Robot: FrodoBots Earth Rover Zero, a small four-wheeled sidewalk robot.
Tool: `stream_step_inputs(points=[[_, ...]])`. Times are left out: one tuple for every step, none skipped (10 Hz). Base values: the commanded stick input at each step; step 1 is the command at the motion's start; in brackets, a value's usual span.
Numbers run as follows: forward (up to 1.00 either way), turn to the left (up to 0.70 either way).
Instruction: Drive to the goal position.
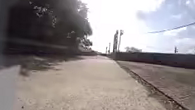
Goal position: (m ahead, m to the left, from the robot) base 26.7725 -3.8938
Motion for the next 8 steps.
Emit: stream_step_inputs(points=[[0.70,0.00],[0.70,0.00],[0.70,0.00],[0.70,0.00],[0.70,0.00],[0.70,0.00],[0.70,0.00],[0.70,0.00]])
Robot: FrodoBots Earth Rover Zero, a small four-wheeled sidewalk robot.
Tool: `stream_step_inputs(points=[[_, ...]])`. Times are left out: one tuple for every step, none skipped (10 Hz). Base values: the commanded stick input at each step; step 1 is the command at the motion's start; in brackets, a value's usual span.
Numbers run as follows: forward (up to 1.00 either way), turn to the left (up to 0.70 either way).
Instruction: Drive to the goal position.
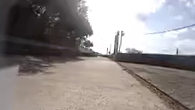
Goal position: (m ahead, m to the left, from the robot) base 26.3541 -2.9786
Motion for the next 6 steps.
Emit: stream_step_inputs(points=[[0.70,0.00],[0.70,0.00],[0.70,0.00],[0.70,0.00],[0.70,0.00],[0.70,0.00]])
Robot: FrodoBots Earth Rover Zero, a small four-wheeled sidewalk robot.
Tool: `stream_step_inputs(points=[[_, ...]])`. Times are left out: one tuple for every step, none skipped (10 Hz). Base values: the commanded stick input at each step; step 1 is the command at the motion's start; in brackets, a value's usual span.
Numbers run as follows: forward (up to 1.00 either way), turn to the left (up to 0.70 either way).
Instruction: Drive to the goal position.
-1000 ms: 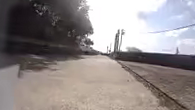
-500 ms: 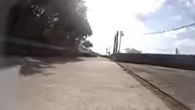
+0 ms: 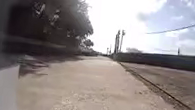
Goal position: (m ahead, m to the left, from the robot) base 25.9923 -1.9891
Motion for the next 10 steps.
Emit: stream_step_inputs(points=[[0.70,0.00],[0.70,0.00],[0.70,-0.26],[0.70,-0.26],[0.70,0.00],[0.70,0.00],[0.70,0.00],[0.70,0.00],[0.70,0.00],[0.70,0.00]])
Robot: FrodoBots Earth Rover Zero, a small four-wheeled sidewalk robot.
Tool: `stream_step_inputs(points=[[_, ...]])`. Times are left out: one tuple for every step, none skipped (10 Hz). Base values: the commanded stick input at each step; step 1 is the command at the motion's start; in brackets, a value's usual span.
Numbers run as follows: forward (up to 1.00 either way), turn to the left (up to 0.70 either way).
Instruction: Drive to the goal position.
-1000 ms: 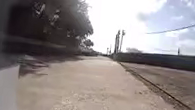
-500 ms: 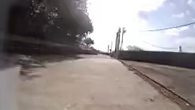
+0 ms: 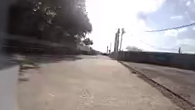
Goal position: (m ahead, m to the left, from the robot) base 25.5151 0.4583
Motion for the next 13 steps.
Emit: stream_step_inputs(points=[[0.70,0.00],[0.70,0.00],[0.70,0.00],[0.70,0.00],[0.70,0.00],[0.70,0.00],[0.70,0.00],[0.70,0.00],[0.70,0.00],[0.70,0.00],[0.70,0.00],[0.70,0.00],[0.70,0.00]])
